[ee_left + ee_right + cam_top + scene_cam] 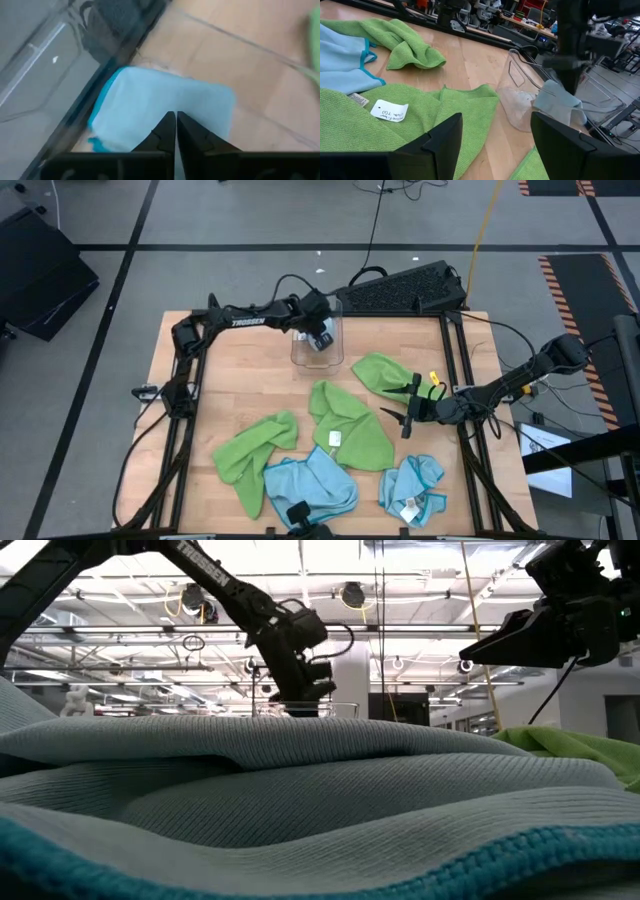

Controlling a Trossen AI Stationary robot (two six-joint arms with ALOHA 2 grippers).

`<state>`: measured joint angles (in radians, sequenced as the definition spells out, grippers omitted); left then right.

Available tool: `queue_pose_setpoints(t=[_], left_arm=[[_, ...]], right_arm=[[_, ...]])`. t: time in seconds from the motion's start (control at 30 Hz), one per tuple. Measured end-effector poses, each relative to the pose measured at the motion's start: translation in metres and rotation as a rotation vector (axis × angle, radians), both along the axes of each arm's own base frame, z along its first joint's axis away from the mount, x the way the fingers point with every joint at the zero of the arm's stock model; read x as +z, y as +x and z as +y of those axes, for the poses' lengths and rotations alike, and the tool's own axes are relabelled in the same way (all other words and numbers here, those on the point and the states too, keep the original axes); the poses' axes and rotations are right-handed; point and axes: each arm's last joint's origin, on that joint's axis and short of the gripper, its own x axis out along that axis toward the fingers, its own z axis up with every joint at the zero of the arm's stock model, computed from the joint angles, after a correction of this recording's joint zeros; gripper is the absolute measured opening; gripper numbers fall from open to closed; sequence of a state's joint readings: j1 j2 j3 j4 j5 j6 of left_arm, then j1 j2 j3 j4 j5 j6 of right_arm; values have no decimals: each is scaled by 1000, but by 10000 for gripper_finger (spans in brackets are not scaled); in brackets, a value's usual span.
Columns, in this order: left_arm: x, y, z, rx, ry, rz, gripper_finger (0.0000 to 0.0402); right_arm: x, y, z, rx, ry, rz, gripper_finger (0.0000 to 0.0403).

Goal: Fold microfiber towels
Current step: Fold the center green towel

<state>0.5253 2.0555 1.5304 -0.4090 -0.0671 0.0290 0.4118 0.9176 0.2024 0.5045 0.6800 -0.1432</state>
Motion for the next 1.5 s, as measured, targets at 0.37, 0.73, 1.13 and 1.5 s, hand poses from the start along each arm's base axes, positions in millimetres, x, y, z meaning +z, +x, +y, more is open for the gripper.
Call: queue_pose_setpoints(t=[0.37, 0.73, 1.13, 1.5], left_arm=[[-10, 4, -5, -35, -60, -3, 18], [20, -9, -17, 19, -88, 10, 11], [86, -15, -120, -5, 30, 56, 9], [97, -11, -243, -18, 203, 4, 4]], right_arm=[[-1, 0, 0, 0, -3, 7, 226], [-2, 0, 0, 0, -7, 16, 226], [-8, -2, -1, -35, 91, 44, 226], [-9, -3, 6, 73, 320, 45, 226]])
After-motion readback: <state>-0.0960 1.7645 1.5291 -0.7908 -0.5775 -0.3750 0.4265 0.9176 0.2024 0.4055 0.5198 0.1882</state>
